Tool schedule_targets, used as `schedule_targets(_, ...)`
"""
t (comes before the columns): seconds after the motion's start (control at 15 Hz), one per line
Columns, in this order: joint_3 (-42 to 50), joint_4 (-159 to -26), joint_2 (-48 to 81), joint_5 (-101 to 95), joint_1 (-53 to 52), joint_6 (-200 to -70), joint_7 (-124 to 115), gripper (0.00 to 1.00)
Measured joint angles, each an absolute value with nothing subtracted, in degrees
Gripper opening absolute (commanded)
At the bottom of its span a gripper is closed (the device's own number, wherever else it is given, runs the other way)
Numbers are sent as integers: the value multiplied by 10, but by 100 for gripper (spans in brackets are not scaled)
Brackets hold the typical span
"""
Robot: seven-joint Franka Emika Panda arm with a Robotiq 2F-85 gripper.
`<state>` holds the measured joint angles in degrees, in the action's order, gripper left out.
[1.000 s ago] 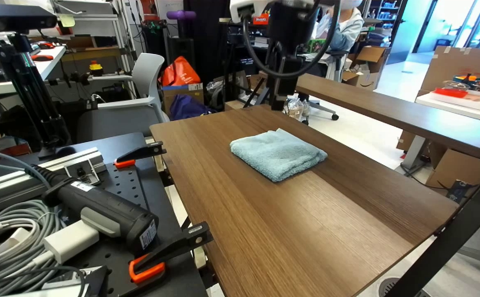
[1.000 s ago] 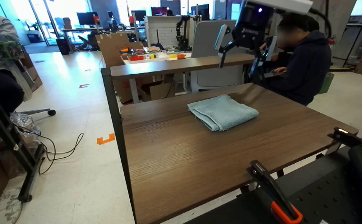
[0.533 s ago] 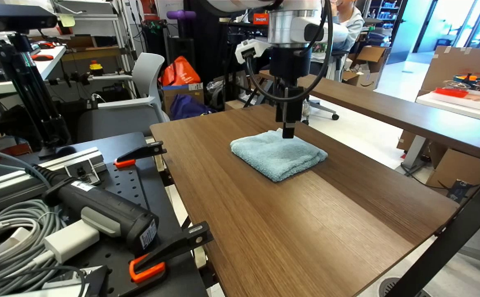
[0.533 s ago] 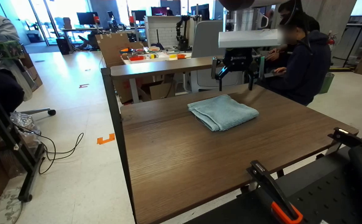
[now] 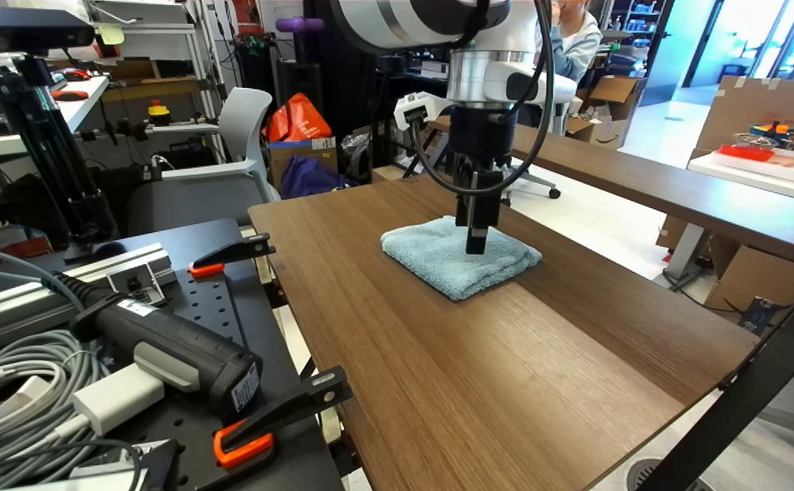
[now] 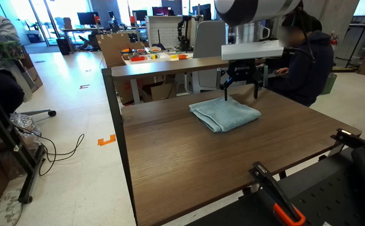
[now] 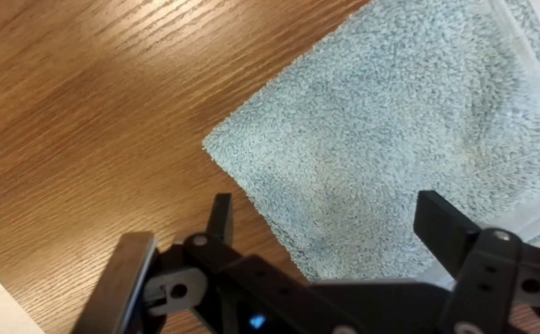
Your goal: Wipe the table with the cloth
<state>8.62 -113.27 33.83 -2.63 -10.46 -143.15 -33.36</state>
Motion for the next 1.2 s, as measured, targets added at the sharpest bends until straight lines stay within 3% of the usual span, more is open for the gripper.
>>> schedule_targets(1.2, 54, -1001, 445, 45, -104, -1362, -351, 100)
